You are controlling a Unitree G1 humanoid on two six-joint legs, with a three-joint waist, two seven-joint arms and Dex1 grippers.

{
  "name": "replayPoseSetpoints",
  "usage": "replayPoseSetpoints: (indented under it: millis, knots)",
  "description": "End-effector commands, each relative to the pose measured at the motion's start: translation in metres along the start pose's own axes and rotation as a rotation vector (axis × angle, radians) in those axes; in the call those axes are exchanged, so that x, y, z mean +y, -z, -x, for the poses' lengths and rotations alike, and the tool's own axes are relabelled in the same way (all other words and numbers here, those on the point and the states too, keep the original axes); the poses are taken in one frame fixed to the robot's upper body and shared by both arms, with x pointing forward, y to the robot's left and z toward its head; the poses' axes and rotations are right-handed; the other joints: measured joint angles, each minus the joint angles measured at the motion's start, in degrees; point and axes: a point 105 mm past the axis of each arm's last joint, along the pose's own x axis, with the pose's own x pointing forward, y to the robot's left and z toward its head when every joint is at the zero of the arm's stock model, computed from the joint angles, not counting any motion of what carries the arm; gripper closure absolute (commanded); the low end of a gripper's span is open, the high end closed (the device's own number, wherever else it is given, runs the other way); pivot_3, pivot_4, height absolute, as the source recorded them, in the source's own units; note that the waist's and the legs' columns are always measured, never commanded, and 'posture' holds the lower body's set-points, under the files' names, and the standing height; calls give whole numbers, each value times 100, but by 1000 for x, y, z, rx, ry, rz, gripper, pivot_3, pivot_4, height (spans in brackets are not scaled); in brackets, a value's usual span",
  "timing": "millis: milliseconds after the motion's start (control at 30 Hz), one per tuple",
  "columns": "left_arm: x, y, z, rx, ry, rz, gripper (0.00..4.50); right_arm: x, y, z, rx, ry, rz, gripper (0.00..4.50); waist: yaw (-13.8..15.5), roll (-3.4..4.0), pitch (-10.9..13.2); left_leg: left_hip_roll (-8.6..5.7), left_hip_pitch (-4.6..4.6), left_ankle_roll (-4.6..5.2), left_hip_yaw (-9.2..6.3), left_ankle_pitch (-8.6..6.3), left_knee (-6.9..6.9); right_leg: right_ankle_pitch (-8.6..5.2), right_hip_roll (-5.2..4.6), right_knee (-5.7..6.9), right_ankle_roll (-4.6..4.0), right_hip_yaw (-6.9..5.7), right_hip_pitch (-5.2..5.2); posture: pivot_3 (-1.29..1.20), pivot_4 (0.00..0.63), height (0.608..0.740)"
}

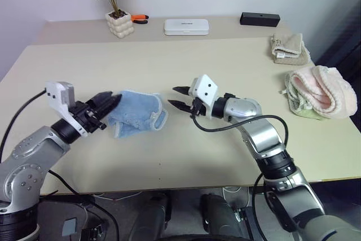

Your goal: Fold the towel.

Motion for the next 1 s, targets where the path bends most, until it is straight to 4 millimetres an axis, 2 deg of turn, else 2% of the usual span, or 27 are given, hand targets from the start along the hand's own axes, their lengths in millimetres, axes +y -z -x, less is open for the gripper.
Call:
replayPoseSetpoints:
  millis: [33,167,300,400,533,633,667,767,867,900,1000]
  knots:
    - [16,11,-9,60,-110,-99,2468,10,-13,-24,-42,-32,-39,4428,-9,1,-1,0,1,-1,0,1,-1,2,1,0,2,0,1,0,150,740]
    - [34,46,-18,171,-194,-111,2468,30,7,-50,35,-95,-88,4428,-24,-1,-3,-2,4,-2,2,1,-6,3,4,2,4,2,-1,0,150,740]
    - [36,91,-12,363,-179,-231,2468,48,42,-64,168,-126,-83,4428,-38,0,-3,-4,4,-3,2,1,-8,4,4,6,5,2,-10,0,150,740]
    - [37,97,-9,361,-183,-230,2468,48,54,-65,211,-102,-78,4428,-38,6,-5,-3,5,-7,0,1,-12,4,4,7,3,2,-16,0,150,740]
    - [33,81,-6,254,-181,-207,2468,38,46,-62,162,-53,-112,4428,-44,6,-6,-3,25,-15,0,-4,-18,4,3,6,3,3,-12,0,150,740]
    - [31,53,0,104,-193,-145,2468,22,31,-49,101,-21,-198,3633,-38,5,-5,-2,23,-13,-1,-3,-17,4,2,6,4,3,-13,0,150,740]
    - [30,46,3,73,-198,-139,2468,18,28,-45,91,-8,-237,3231,-31,4,-5,-2,23,-13,-2,-3,-16,4,2,5,4,3,-13,0,150,740]
    - [23,30,12,17,-172,-177,2468,9,24,-33,92,41,-380,1711,-27,4,-5,-1,22,-10,-4,-2,-16,4,1,6,3,2,-11,0,150,740]
    - [16,29,18,36,-128,-238,2468,14,28,-29,135,40,-489,204,-39,6,-5,-1,23,-11,-3,-2,-18,3,0,5,1,2,-10,0,150,740]
    - [14,29,20,38,-116,-252,2468,17,30,-29,151,35,-532,44,-41,6,-5,-1,23,-11,-3,-2,-19,2,0,6,0,3,-8,0,150,740]
    - [13,26,24,23,-103,-259,2468,23,38,-35,186,35,-676,44,-44,7,-5,2,23,-10,-2,-2,-21,-6,0,6,-16,3,-8,0,150,740]
